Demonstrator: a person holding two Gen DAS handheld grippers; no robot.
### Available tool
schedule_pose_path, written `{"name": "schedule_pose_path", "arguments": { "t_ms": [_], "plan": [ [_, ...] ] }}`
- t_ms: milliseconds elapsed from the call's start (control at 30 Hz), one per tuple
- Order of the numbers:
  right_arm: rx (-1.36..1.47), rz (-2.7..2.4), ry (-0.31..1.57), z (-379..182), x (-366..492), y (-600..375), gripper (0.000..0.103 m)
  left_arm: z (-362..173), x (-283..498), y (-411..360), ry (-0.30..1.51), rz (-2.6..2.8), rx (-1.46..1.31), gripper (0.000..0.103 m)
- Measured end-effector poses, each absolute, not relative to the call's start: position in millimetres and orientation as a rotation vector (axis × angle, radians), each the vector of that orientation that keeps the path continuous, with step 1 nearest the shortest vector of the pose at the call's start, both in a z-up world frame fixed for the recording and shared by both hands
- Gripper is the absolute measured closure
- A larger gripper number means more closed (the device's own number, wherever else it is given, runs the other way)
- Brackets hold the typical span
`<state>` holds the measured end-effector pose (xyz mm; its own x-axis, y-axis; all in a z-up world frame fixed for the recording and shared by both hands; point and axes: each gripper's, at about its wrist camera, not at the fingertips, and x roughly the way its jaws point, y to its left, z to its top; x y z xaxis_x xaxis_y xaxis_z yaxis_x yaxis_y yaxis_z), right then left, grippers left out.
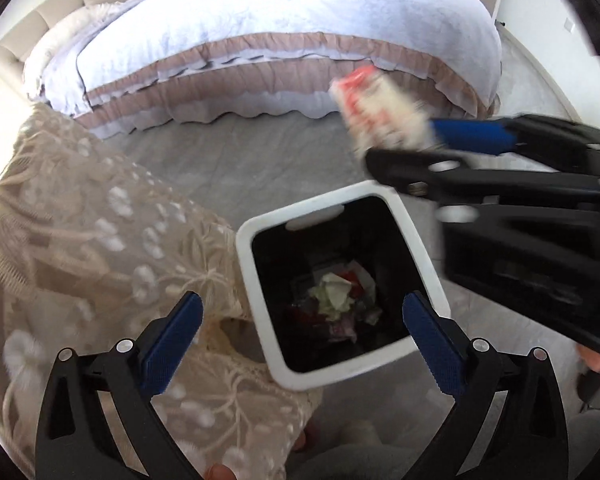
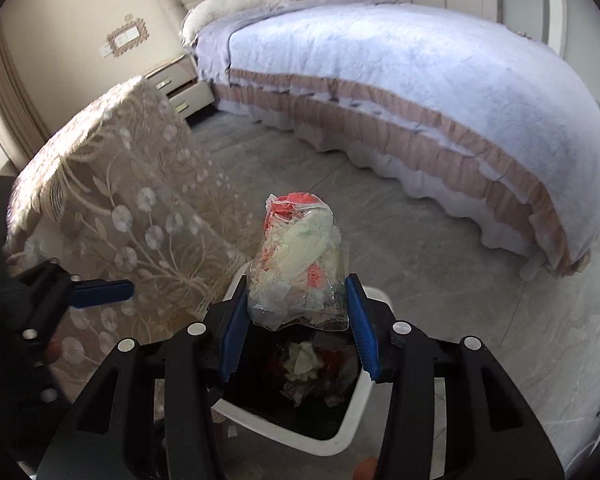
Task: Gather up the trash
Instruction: 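Open the left tool over the bin while the right tool drops the bundle, then return both tools to the table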
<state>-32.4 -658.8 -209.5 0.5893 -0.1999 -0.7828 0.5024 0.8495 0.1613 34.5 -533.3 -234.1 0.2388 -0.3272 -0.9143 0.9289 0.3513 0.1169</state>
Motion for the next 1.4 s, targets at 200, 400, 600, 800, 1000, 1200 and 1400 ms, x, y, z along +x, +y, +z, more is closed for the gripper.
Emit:
{"name": "schedule_pose_path", "arguments": {
  "t_ms": [200, 400, 600, 800, 1000, 1200, 1400],
  "plan": [
    [0.390, -0.395, 0.886, -224.1, -20.2, -651.4, 0.055, -228.1, 30.0, -521.0, 0.962, -1.008, 0.811, 0.005],
    [0.376, -0.353, 0.962, -237.1, -11.4, -646.6, 0.006, -226.1, 24.0, -515.3, 0.932, -1.015, 0.816, 0.005],
    [0.336, -0.406, 0.936, -229.5, -14.7, -641.3, 0.004, -207.8, 23.8, -504.7, 0.907, -1.036, 0.764, 0.005],
    [0.318, -0.421, 0.846, -189.5, -23.5, -635.5, 0.004, -173.5, 21.9, -482.7, 0.910, -1.111, 0.642, 0.005],
    [0.175, -0.443, 0.736, -143.7, -27.1, -607.1, 0.004, -131.6, 16.9, -450.8, 0.792, -1.067, 0.578, 0.005],
    [0.104, -0.392, 0.613, -99.6, -26.2, -575.3, 0.004, -97.8, 33.5, -400.0, 0.710, -0.924, 0.501, 0.005],
    [0.076, -0.301, 0.521, -64.4, -12.3, -535.4, 0.004, -74.7, 46.5, -343.9, 0.661, -0.799, 0.413, 0.005]
  ]
}}
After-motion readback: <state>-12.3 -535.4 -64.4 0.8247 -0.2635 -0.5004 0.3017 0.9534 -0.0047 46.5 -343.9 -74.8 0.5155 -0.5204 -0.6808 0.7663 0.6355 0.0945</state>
